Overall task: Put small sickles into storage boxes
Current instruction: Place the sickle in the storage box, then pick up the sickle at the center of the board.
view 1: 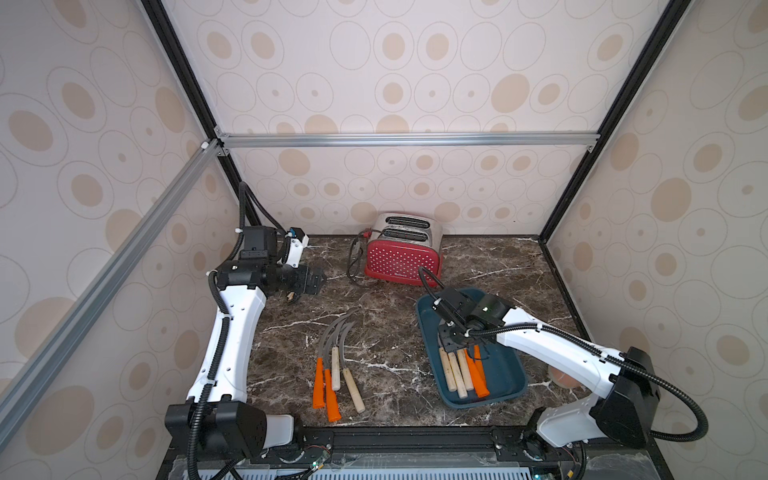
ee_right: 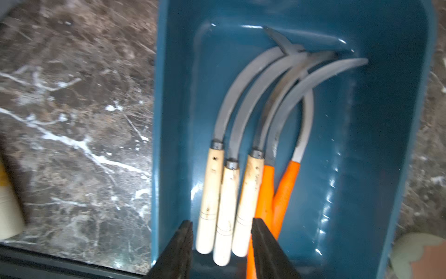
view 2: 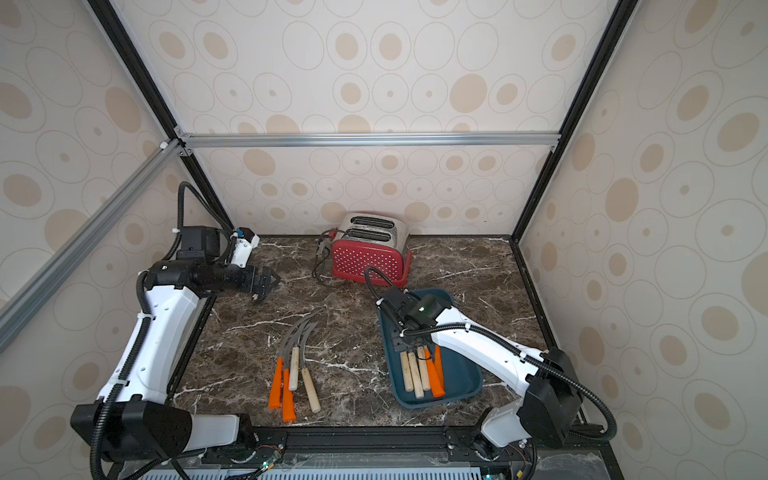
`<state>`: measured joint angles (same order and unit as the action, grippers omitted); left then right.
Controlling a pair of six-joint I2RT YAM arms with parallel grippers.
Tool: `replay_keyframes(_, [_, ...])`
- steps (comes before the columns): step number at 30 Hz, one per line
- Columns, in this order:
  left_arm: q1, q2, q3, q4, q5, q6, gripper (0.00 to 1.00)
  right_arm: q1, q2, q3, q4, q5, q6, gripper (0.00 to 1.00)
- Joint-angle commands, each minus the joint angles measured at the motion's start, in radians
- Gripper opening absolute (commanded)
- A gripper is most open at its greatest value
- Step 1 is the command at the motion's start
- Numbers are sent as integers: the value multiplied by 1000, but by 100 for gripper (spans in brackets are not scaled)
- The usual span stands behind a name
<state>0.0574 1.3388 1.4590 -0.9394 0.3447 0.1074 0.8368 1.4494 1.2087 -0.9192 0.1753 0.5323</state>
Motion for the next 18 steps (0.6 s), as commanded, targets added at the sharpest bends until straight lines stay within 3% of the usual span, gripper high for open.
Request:
replay_keyframes(1, [7,20,7,2,-73,-44,99,51,66,40,113,-105,-11,43])
replay_keyframes(10, [8,78,58,0,-205,-152,99,234,301,145,277,-225,30,44])
replay_keyframes(18, [8,95,84,8,-222,-190,99,334,479,259,363,-297,76,47])
